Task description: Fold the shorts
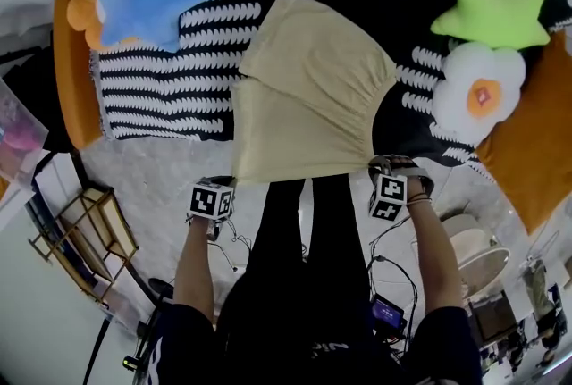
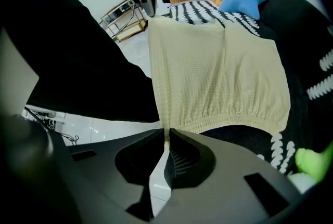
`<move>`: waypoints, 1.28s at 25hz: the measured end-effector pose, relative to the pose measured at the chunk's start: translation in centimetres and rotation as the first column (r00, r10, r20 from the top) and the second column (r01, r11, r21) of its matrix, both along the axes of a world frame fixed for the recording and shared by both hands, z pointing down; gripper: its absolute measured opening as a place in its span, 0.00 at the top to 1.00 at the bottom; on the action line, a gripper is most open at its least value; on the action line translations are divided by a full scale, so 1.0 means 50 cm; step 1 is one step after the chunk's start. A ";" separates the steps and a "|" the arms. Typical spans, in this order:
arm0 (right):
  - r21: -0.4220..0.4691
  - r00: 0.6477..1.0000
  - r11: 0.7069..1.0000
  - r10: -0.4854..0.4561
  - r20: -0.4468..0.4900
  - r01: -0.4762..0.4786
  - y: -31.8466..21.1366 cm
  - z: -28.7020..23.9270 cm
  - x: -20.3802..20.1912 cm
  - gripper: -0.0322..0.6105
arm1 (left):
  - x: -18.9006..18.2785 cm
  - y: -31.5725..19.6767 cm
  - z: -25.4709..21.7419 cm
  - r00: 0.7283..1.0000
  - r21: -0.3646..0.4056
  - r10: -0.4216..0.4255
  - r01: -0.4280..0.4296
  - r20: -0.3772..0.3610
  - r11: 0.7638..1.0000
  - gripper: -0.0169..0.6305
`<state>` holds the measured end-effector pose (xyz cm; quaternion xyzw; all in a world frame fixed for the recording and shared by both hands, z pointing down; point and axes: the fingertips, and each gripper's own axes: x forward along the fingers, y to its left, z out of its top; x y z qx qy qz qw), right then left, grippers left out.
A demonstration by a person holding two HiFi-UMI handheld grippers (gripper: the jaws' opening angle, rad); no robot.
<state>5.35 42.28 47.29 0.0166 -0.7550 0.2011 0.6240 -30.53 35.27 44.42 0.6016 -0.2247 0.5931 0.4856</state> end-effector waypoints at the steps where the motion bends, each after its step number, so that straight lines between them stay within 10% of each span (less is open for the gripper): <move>1: 0.005 1.000 1.000 0.024 0.006 -0.024 -0.001 0.000 -0.003 0.89 | -0.002 -0.002 -0.002 1.000 0.002 -0.006 0.006 0.005 1.000 0.96; 10: -0.021 0.956 0.960 0.281 0.087 -0.280 -0.085 -0.061 0.024 0.88 | 0.042 -0.138 -0.093 0.998 0.095 -0.053 0.051 0.020 0.994 0.96; 16: -0.079 0.851 0.870 0.493 0.180 -0.487 -0.192 -0.119 0.085 0.88 | 0.102 -0.279 -0.129 0.999 0.164 -0.023 0.019 0.028 0.986 0.96; 22: -0.057 0.839 0.858 0.511 0.186 -0.510 -0.276 -0.129 0.130 0.88 | 0.183 -0.439 -0.145 0.999 0.209 0.031 -0.033 0.012 0.977 0.96; 32: -0.160 0.697 0.729 0.684 0.214 -0.666 -0.384 -0.100 0.191 0.88 | 0.320 -0.677 -0.110 0.981 0.266 0.179 -0.192 0.075 0.945 0.96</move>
